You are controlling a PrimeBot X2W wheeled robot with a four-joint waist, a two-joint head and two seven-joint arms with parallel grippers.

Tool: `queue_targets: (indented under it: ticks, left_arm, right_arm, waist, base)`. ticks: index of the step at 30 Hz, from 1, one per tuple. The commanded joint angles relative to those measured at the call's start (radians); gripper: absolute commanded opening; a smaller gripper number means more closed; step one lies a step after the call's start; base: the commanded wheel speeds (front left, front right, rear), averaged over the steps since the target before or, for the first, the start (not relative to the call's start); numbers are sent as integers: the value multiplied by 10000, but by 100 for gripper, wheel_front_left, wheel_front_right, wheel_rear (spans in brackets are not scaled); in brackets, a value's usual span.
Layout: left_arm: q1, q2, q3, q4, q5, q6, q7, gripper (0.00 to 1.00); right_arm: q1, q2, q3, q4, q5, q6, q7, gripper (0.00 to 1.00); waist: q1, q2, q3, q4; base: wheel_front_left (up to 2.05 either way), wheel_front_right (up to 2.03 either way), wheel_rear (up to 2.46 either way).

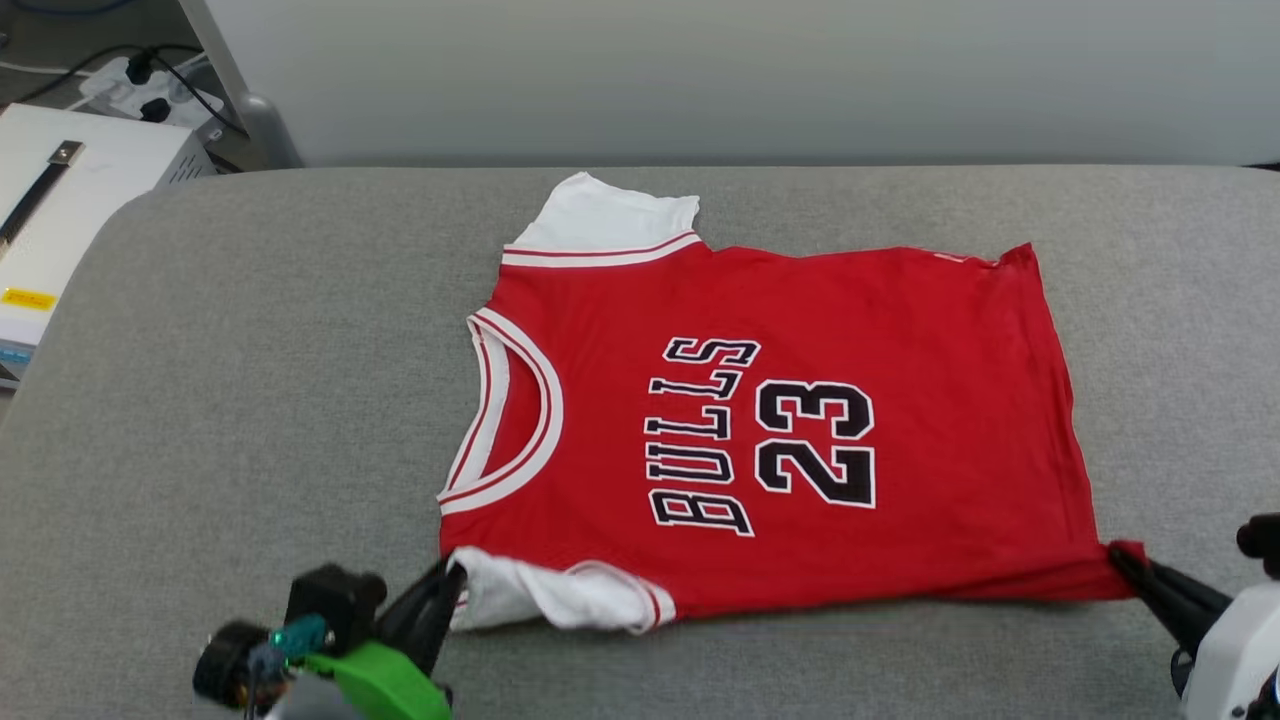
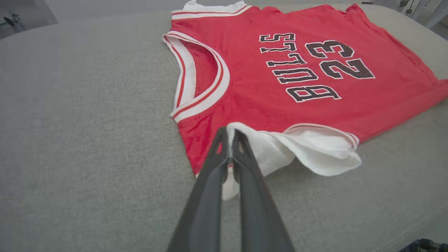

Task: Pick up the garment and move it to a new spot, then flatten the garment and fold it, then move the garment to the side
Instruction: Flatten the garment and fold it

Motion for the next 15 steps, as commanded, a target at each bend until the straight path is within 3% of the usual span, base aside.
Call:
queue_targets:
  ticks: [1, 7, 15]
  left_arm:
    - [-630, -59, 70, 163, 260, -195, 97, 0]
    - [-2722, -306, 322, 983, 593, -934, 406, 0]
    - [-4898, -959, 342, 3065, 891, -1886, 529, 0]
  right_arm:
    - [-278, 104, -320, -133, -83, -7, 111, 0]
    - [-1113, 465, -1226, -533, -316, -7, 790, 0]
    - [-2502, 959, -1394, -291, -669, -7, 1646, 0]
  waist:
    - [1, 0, 405, -75]
    - [1, 0, 1285, -326]
    - [1, 0, 2538, -507]
  base:
    - [0, 0, 0]
    - [0, 0, 0]
    - [0, 0, 0]
